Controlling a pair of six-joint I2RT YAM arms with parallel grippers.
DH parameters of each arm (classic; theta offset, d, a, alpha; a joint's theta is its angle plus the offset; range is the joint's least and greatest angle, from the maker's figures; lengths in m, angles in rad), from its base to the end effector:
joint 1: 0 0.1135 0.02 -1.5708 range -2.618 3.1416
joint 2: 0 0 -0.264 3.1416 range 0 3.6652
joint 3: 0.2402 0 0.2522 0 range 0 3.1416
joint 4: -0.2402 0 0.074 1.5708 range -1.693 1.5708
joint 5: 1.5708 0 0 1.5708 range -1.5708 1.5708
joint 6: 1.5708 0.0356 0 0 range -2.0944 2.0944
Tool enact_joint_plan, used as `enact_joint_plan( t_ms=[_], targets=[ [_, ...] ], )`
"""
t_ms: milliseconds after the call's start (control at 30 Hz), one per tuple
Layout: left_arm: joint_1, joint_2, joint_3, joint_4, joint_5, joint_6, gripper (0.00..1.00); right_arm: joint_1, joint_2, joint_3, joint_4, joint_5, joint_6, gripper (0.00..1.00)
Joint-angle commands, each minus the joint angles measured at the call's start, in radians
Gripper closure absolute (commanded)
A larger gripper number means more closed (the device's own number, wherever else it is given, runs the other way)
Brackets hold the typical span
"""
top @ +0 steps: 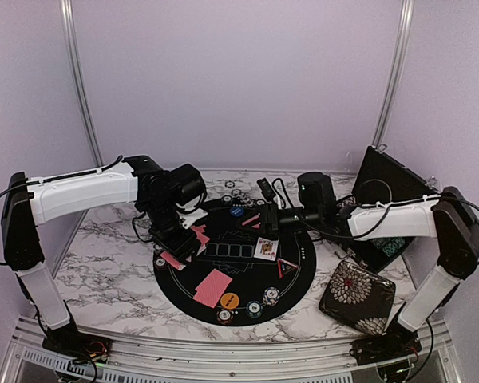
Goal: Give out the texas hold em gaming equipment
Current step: Flop the poker card in the community card area, then pick up the poker card from the face-down deck piles.
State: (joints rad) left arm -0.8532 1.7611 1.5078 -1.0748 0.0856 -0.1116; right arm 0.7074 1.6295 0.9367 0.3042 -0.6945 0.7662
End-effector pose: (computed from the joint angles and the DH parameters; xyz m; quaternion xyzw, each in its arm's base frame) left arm 0.2268 -0.2645 0.2632 0.3642 0.9225 -0.0937 0.0874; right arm 0.2558 0.2487 0.2284 -0.1666 0.7860 0.5614 0.1982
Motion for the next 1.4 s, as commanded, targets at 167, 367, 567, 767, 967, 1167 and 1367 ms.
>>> enact_joint_plan(
  t_ms=[167,367,567,767,967,1167,1367],
  targets=[
    [-0.012,-0.003,0.019,-0.010,0.005,0.010,0.56,0.023,0.151,0.017,0.297,-0.179,0.337,0.56],
    [-0.014,0.005,0.023,-0.011,0.010,0.012,0.56,0.056,0.236,0.050,0.406,-0.197,0.437,0.62],
    [-0.016,0.008,0.023,-0.010,0.009,0.012,0.56,0.081,0.295,0.094,0.482,-0.204,0.518,0.69],
    [-0.019,0.011,0.023,-0.010,0.004,0.012,0.56,0.092,0.319,0.119,0.495,-0.205,0.540,0.72],
    [-0.020,0.009,0.019,-0.010,-0.001,0.012,0.56,0.101,0.340,0.126,0.498,-0.207,0.552,0.75],
    [-0.020,0.003,0.013,-0.010,-0.003,0.012,0.56,0.101,0.344,0.110,0.508,-0.195,0.563,0.77],
    [-0.020,0.001,0.009,-0.009,-0.003,0.010,0.56,0.099,0.327,0.103,0.515,-0.190,0.566,0.77]
  ],
)
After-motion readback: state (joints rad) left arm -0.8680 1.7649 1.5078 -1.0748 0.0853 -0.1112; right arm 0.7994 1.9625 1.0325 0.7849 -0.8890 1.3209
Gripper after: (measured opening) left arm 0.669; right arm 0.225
